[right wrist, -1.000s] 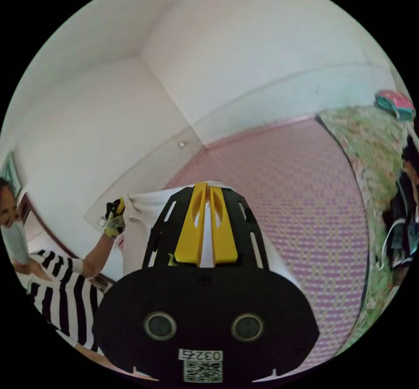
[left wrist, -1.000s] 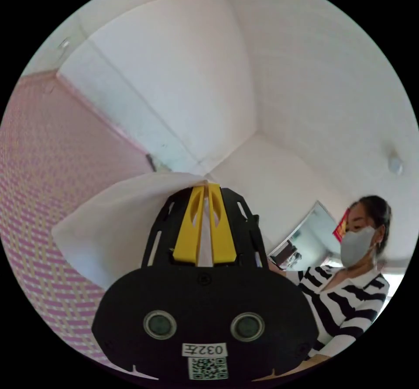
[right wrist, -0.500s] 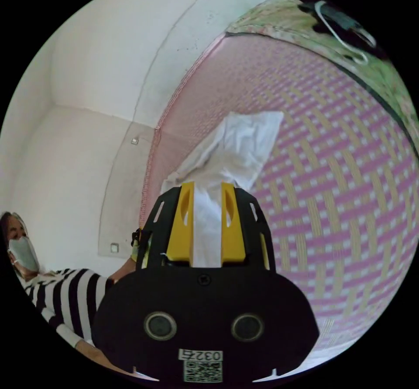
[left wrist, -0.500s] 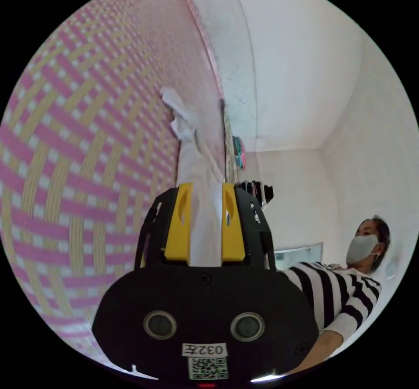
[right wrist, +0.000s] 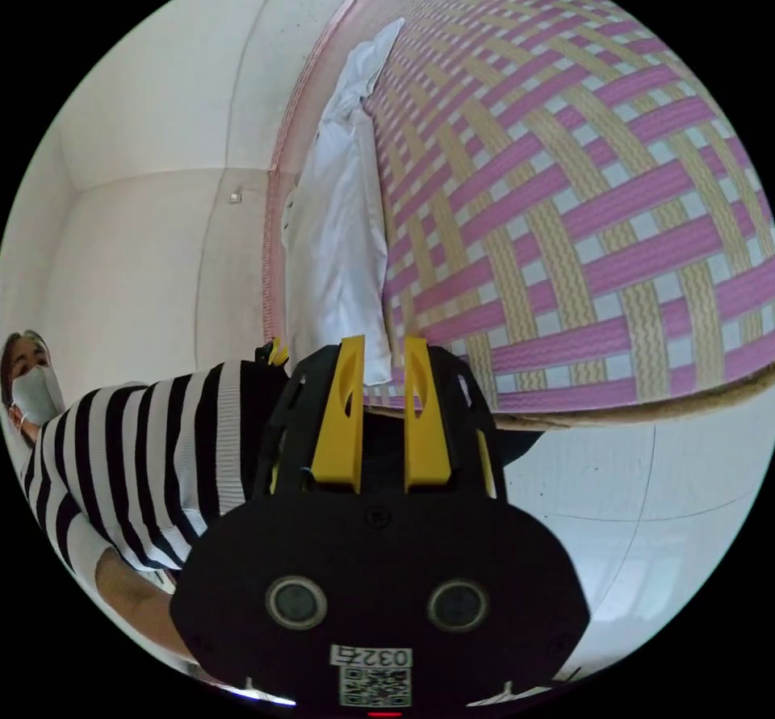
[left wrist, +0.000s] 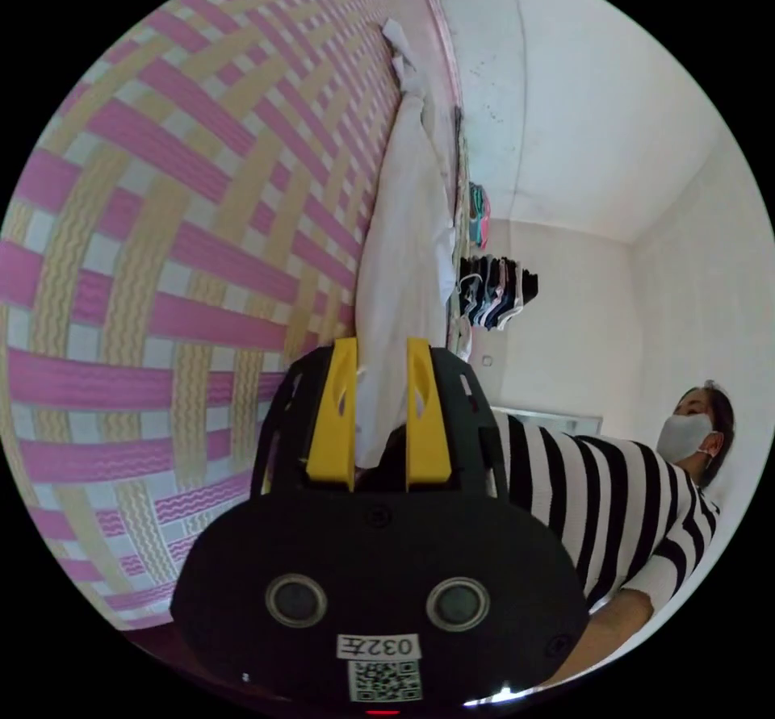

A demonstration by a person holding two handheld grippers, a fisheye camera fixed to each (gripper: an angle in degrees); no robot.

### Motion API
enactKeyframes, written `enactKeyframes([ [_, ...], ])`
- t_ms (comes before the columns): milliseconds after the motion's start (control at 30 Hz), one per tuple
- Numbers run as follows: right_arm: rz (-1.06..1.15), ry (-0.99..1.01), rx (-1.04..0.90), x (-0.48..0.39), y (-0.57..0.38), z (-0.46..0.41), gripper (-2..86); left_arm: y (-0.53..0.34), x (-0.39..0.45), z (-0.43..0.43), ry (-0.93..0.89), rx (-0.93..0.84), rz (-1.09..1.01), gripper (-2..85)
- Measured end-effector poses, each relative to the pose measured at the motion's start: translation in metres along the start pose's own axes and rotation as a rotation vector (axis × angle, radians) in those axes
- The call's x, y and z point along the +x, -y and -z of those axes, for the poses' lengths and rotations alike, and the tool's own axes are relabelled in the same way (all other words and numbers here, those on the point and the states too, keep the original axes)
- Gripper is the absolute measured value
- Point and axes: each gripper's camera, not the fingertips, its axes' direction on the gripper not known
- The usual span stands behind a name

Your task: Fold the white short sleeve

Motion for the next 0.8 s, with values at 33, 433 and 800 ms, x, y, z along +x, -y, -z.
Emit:
enactKeyframes([
  [33, 0.015, 0.020, -0.007, -0.002, 0.003, -0.003, 7.6, 0.003, 0.001, -0.004, -0.008, -0.035, -0.018, 5.5],
  [433, 0.231, 0.313, 0.093, -0.083, 0.074, 0.039, 6.3, 0.022, 0.028, 0.054, -0.524, 0.165, -0.276, -1.1],
  [800, -0.052, 0.045, 0.077, -0.053, 0.063, 0.025, 6.8, 0.003, -0.025, 0.019, 0.027, -0.025, -0.058, 3.5],
])
